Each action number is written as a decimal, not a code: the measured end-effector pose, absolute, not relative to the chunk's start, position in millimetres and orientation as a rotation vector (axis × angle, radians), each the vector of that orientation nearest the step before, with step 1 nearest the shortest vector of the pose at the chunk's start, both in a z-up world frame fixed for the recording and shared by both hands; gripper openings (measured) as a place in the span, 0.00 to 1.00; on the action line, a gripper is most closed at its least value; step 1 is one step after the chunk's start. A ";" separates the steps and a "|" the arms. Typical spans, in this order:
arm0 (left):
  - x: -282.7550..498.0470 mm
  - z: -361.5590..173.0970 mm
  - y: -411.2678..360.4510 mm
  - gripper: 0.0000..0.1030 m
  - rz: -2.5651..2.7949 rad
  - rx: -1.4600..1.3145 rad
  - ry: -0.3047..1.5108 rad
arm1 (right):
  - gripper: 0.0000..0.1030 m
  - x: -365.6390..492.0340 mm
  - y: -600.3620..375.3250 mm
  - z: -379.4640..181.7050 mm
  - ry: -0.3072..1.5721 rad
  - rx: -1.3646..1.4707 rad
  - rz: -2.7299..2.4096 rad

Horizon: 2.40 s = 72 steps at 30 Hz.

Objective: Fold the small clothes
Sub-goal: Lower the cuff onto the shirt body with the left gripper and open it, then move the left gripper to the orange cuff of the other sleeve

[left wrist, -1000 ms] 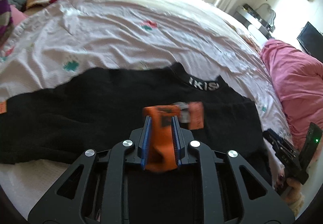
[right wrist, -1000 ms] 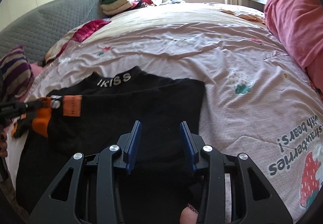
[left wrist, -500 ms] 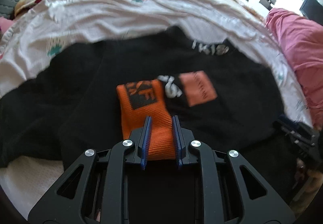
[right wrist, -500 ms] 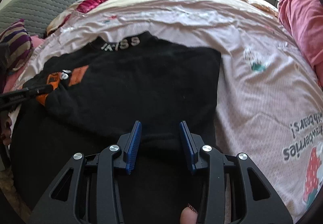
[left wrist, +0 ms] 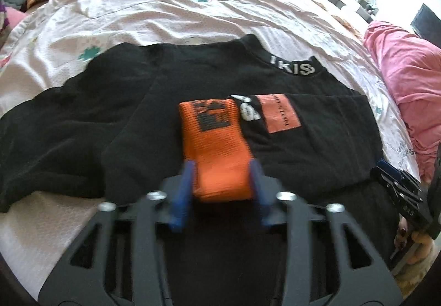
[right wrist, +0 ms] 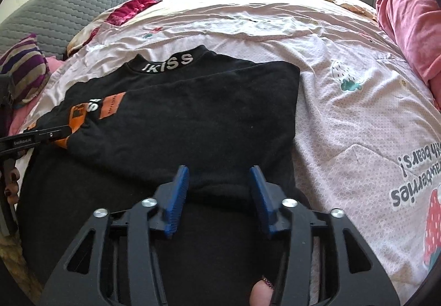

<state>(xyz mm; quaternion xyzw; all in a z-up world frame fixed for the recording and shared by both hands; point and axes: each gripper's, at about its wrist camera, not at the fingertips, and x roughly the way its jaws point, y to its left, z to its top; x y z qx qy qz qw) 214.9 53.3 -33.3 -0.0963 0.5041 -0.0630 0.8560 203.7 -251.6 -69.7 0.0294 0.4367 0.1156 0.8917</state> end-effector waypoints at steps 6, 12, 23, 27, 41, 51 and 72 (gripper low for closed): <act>205.9 -27.4 61.7 0.48 -0.142 -0.219 1.064 | 0.60 195.5 -239.4 -67.4 0.904 0.051 0.193; 195.0 -17.4 69.1 0.55 -0.139 -0.221 1.039 | 0.65 193.4 -228.3 -55.8 0.913 0.068 0.200; 169.8 8.4 105.3 0.84 -0.070 -0.235 0.960 | 0.86 185.5 -188.1 -14.9 0.814 0.089 0.272; 166.2 13.6 123.8 0.85 -0.048 -0.292 0.952 | 0.89 187.7 -172.3 -3.8 0.793 0.097 0.299; 145.3 31.6 194.3 0.91 0.115 -0.385 0.885 | 0.93 194.1 -112.4 23.2 0.746 0.061 0.404; 132.4 30.9 234.2 0.91 0.214 -0.439 0.874 | 0.94 198.0 -77.6 29.3 0.739 0.028 0.472; 84.6 6.0 310.5 0.91 0.374 -0.640 0.866 | 0.94 193.8 18.0 16.7 0.764 -0.089 0.630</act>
